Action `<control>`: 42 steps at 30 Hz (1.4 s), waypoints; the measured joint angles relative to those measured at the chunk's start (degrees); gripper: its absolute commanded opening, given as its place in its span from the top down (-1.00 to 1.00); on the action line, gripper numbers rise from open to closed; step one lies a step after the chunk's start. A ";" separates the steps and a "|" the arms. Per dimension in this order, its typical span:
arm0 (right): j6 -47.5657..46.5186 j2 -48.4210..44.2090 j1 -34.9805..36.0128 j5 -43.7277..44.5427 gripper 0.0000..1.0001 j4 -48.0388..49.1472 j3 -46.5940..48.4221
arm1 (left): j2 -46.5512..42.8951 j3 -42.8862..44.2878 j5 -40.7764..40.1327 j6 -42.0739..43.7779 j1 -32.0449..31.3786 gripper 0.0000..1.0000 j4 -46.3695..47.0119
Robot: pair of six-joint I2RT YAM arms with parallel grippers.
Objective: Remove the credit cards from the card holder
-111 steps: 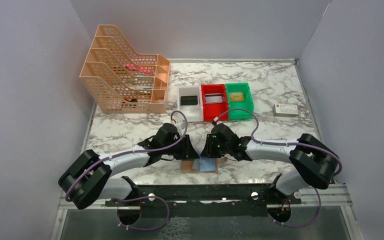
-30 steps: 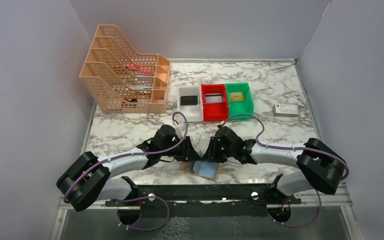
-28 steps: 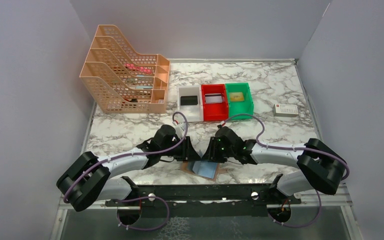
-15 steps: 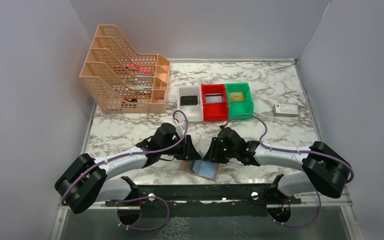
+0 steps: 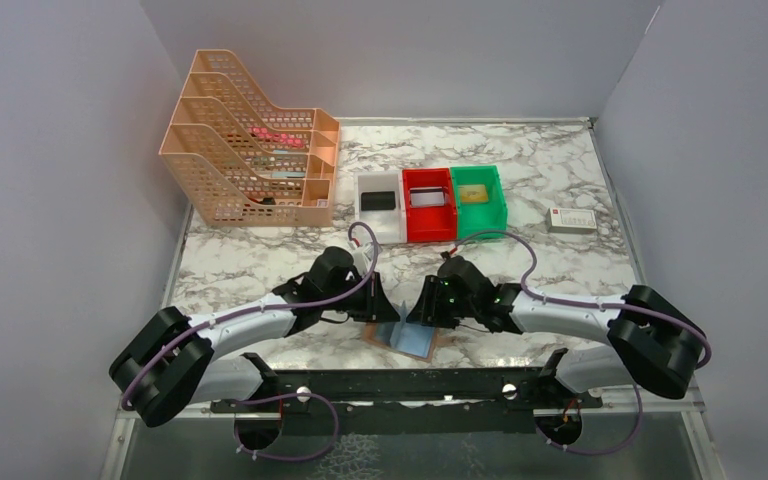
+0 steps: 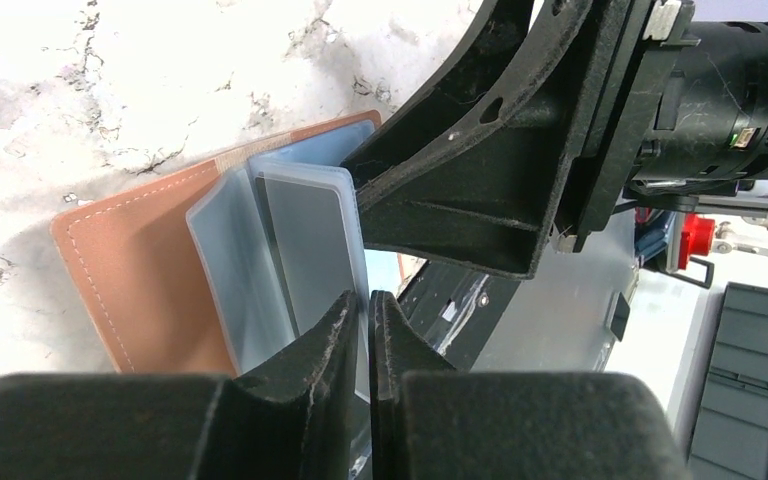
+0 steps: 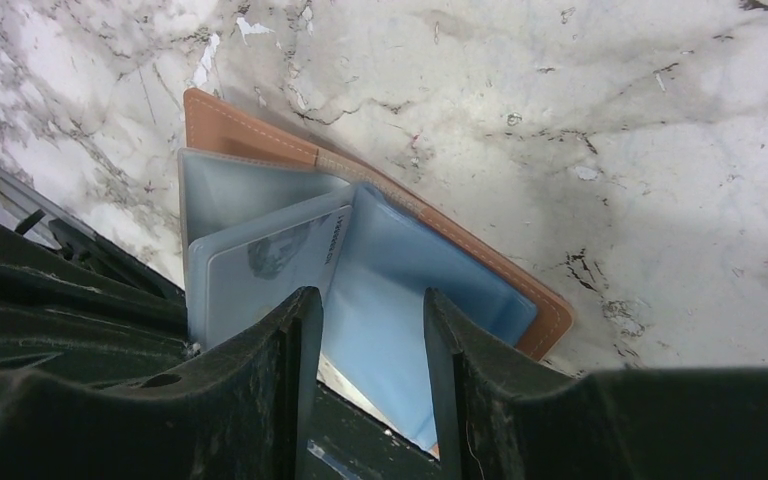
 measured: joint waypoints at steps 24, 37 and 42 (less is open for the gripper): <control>1.84 -6.21 0.00 1.07 -0.08 -1.66 -1.46 | 3.41 3.45 0.11 2.47 -3.28 0.41 -2.49; 2.95 -10.16 0.00 3.54 -0.12 -5.51 -2.93 | 4.20 5.55 -3.28 5.01 -3.74 0.41 -7.80; 2.95 -10.21 0.00 3.63 -0.12 -5.64 -3.30 | 4.20 5.60 -5.35 5.46 -3.74 0.43 -9.84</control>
